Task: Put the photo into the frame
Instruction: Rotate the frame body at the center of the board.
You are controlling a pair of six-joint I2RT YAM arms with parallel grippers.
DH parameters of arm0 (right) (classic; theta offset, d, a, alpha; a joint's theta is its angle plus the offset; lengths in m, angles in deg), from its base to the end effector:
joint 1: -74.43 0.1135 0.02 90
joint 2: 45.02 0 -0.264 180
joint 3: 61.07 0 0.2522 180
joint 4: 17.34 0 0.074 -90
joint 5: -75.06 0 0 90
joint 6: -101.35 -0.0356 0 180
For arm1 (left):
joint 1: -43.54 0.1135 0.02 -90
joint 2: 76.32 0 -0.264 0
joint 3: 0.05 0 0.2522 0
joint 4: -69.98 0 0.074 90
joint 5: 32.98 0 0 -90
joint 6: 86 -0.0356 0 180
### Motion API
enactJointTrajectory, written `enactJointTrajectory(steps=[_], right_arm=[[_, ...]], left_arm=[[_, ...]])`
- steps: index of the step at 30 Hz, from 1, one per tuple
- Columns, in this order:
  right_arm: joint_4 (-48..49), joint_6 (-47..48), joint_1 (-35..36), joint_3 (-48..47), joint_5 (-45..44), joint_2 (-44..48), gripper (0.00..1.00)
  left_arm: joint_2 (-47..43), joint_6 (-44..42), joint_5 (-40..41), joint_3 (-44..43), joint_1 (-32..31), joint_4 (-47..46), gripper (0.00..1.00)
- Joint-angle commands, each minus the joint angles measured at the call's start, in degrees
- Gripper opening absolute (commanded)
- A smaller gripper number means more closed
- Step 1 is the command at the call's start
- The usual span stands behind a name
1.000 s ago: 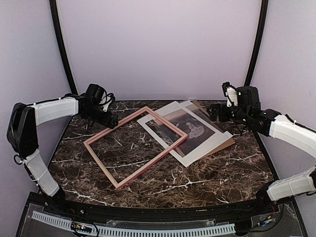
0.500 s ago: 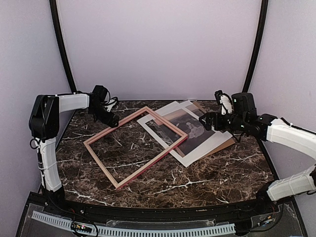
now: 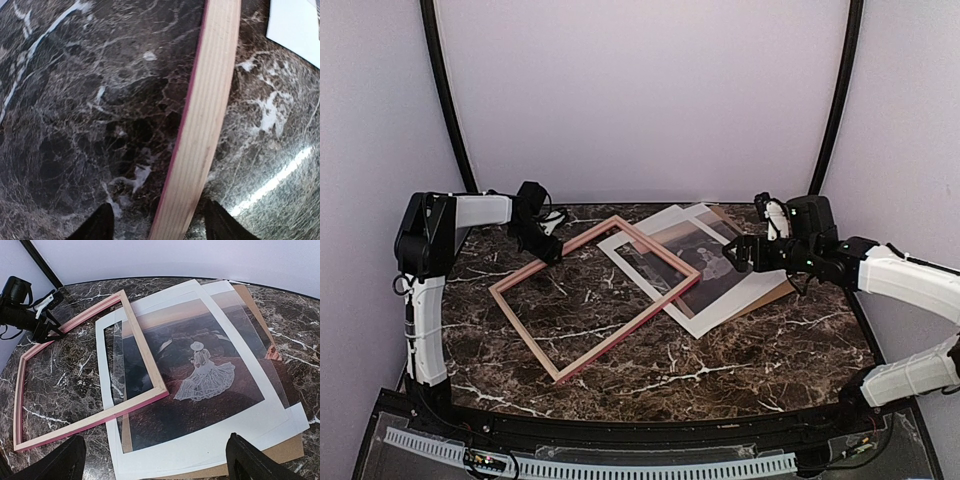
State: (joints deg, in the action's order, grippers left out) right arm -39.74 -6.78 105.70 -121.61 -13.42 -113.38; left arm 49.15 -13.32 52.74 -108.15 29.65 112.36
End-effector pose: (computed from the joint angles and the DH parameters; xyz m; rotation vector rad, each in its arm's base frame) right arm 0.2279 0.1395 0.2694 -0.2617 2.1295 0.5412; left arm 0.4547 -0.1152 0.1586 0.7277 2.5074 -0.0764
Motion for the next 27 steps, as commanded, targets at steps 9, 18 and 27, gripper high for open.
enactJointTrajectory(steps=[9,18,27], right_arm=[[1.0,-0.1,0.6,-1.4,-2.3,-0.4,0.99],[-1.3,-0.3,0.5,-1.7,-5.3,-0.2,0.99],[-7.5,1.2,-1.7,-11.1,-10.4,-10.9,0.99]], left_arm=[[-7.8,11.4,4.5,12.7,-0.3,3.3,0.26],[-22.1,22.4,9.6,29.1,-0.9,2.1,0.2],[-28.9,30.3,12.9,38.9,0.2,2.0,0.18]])
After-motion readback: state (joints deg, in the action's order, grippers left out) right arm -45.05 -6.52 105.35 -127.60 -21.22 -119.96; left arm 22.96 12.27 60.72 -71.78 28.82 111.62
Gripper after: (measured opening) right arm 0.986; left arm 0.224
